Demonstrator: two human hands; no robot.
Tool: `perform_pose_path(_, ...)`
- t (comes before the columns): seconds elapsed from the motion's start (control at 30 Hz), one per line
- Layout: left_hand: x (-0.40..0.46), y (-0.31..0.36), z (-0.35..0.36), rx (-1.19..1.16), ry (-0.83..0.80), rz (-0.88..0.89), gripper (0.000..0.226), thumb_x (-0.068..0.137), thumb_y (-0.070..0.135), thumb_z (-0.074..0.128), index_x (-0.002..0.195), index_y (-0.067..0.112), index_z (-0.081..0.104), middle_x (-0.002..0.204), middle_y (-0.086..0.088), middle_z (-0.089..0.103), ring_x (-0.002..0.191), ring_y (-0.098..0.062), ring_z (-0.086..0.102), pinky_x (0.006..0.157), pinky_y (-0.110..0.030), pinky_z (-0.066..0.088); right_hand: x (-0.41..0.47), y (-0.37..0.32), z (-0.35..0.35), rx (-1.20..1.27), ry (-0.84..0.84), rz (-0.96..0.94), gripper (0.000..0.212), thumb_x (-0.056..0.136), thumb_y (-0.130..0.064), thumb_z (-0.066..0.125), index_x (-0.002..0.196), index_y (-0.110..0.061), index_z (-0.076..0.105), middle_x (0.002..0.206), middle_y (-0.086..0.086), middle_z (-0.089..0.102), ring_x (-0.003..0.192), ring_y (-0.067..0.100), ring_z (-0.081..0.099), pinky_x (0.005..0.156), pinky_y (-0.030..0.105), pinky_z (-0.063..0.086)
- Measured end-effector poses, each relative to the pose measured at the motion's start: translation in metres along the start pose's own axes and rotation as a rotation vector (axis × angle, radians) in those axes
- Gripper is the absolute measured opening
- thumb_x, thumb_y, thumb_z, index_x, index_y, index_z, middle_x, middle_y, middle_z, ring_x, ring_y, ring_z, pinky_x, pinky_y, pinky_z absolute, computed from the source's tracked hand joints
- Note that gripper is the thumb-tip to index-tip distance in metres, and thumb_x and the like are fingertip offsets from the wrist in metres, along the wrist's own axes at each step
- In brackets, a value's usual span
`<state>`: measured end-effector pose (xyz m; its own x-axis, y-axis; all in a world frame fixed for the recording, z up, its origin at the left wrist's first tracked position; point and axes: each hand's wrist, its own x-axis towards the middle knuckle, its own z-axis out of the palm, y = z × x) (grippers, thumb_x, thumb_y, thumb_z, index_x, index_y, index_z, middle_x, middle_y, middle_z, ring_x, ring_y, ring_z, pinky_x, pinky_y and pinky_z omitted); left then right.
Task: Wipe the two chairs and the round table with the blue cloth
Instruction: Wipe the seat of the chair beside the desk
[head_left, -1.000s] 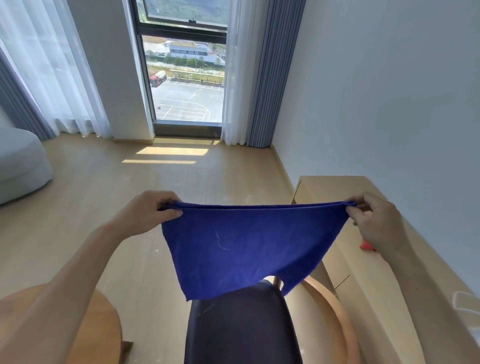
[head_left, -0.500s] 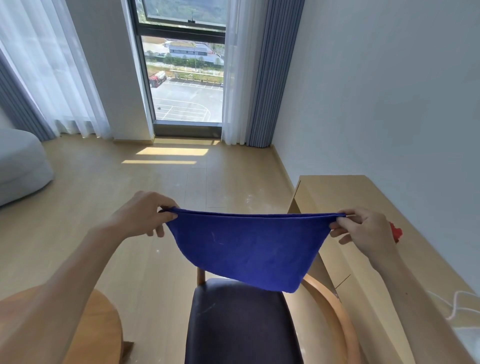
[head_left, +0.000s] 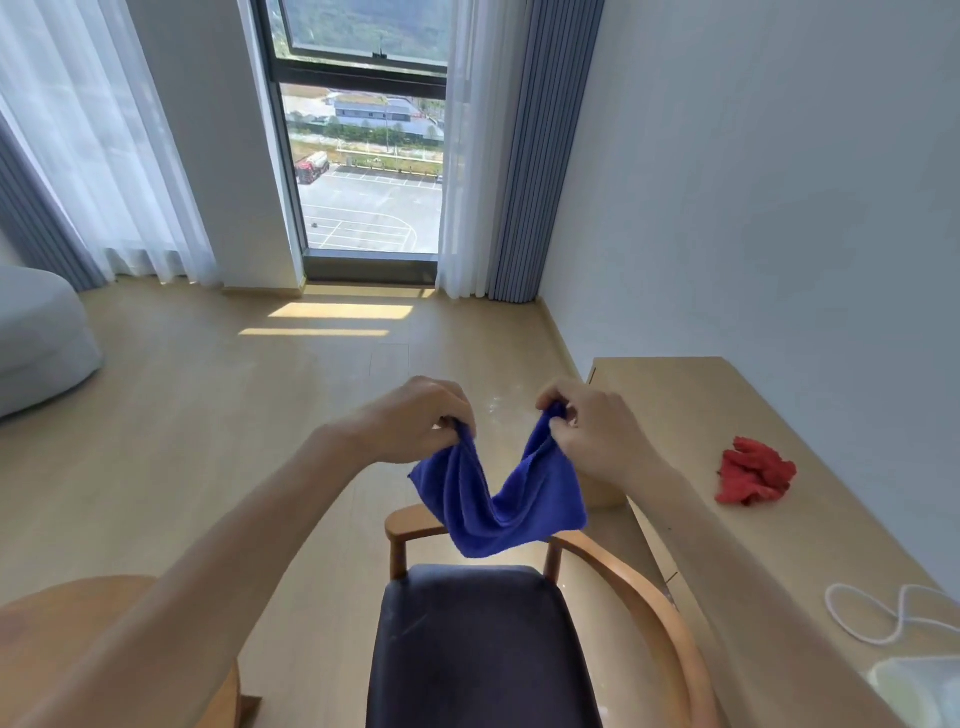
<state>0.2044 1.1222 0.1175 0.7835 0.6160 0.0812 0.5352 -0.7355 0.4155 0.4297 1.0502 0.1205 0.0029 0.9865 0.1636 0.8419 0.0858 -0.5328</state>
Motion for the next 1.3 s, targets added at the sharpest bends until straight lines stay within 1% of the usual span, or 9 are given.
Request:
perform_pose_path(0.1, 0.012, 0.019, 0.010, -0.049, 0.023, 0.059, 0.020, 0.090, 0.002, 0.060, 0.102, 0.012, 0.072, 0.104, -0.001, 0.065, 0.089, -0.012, 0.061, 0.086, -0.029, 0.054, 0.006, -0.023, 0.012, 0.112, -0.077, -0.105, 0.030, 0.087, -0.003, 0.053, 0.101, -0.029, 0.049, 0.088, -0.010, 0.058, 0.077, 0.001, 0.055, 0.061, 0.008, 0.039)
perform_pose_path(0.3, 0.006, 0.023, 0.012, -0.135, 0.175, 0.096, 0.017, 0.088, 0.002, 0.061, 0.099, 0.013, 0.068, 0.091, 0.004, 0.064, 0.078, -0.005, 0.060, 0.075, -0.021, 0.053, 0.004, -0.030, 0.010, 0.271, -0.018, -0.062, 0.029, 0.086, -0.001, 0.056, 0.101, -0.024, 0.047, 0.092, -0.003, 0.060, 0.077, 0.011, 0.060, 0.059, 0.008, 0.045)
perform_pose_path(0.5, 0.005, 0.026, 0.016, -0.276, 0.254, -0.044, 0.041, 0.084, 0.011, 0.067, 0.111, 0.026, 0.041, 0.072, 0.013, 0.062, 0.075, 0.002, 0.060, 0.068, -0.010, 0.048, 0.001, -0.032, 0.004, 0.426, -0.071, -0.009, 0.033, 0.087, -0.006, 0.063, 0.098, -0.033, 0.046, 0.084, -0.002, 0.073, 0.075, 0.004, 0.065, 0.064, 0.011, 0.049)
perform_pose_path(0.6, 0.005, 0.026, 0.015, -0.199, 0.231, -0.077, 0.046, 0.082, 0.015, 0.068, 0.124, 0.024, 0.053, 0.070, 0.016, 0.060, 0.068, 0.010, 0.058, 0.066, -0.002, 0.043, 0.000, -0.033, 0.004, 0.467, -0.124, 0.012, 0.033, 0.089, -0.005, 0.061, 0.099, -0.033, 0.046, 0.087, -0.002, 0.075, 0.085, 0.012, 0.068, 0.077, 0.023, 0.055)
perform_pose_path(0.8, 0.004, 0.028, 0.011, -0.075, 0.202, -0.103, 0.012, 0.084, 0.016, 0.065, 0.094, 0.016, 0.072, 0.071, 0.011, 0.062, 0.062, 0.003, 0.052, 0.058, -0.012, 0.039, -0.005, -0.031, 0.006, 0.606, -0.152, 0.062, 0.024, 0.089, 0.008, 0.051, 0.092, -0.016, 0.047, 0.095, 0.011, 0.074, 0.079, 0.023, 0.065, 0.080, 0.038, 0.054)
perform_pose_path(0.93, 0.001, 0.027, 0.004, -0.088, 0.237, -0.089, 0.009, 0.085, 0.011, 0.064, 0.089, 0.014, 0.071, 0.069, 0.013, 0.061, 0.063, -0.001, 0.055, 0.058, -0.010, 0.041, -0.010, -0.022, 0.006, 0.582, -0.081, -0.001, 0.026, 0.086, 0.013, 0.052, 0.083, -0.013, 0.053, 0.098, 0.012, 0.066, 0.091, 0.027, 0.065, 0.082, 0.038, 0.055)
perform_pose_path(1.1, -0.004, 0.026, -0.007, -0.122, 0.277, -0.113, 0.014, 0.084, 0.006, 0.063, 0.090, 0.015, 0.071, 0.071, 0.010, 0.063, 0.064, 0.002, 0.056, 0.064, -0.005, 0.042, -0.025, 0.003, 0.005, 0.421, -0.131, -0.092, 0.040, 0.085, 0.015, 0.049, 0.074, -0.018, 0.070, 0.109, -0.004, 0.063, 0.109, 0.007, 0.057, 0.094, 0.029, 0.046)
perform_pose_path(1.2, -0.005, 0.025, -0.014, -0.126, 0.287, -0.125, 0.015, 0.084, 0.006, 0.063, 0.091, 0.016, 0.071, 0.075, 0.007, 0.066, 0.069, -0.002, 0.059, 0.063, -0.009, 0.045, -0.032, 0.016, 0.016, 0.283, -0.220, -0.081, 0.046, 0.085, 0.012, 0.049, 0.084, -0.028, 0.072, 0.116, -0.013, 0.061, 0.113, 0.003, 0.053, 0.096, 0.028, 0.044)
perform_pose_path(1.3, -0.006, 0.026, -0.019, -0.138, 0.296, -0.134, 0.014, 0.083, 0.006, 0.065, 0.089, 0.017, 0.071, 0.076, 0.006, 0.067, 0.070, -0.004, 0.060, 0.064, -0.011, 0.046, -0.036, 0.025, 0.030, 0.269, -0.283, -0.098, 0.044, 0.082, 0.012, 0.048, 0.095, -0.022, 0.073, 0.119, -0.012, 0.061, 0.109, 0.002, 0.055, 0.084, 0.016, 0.043)
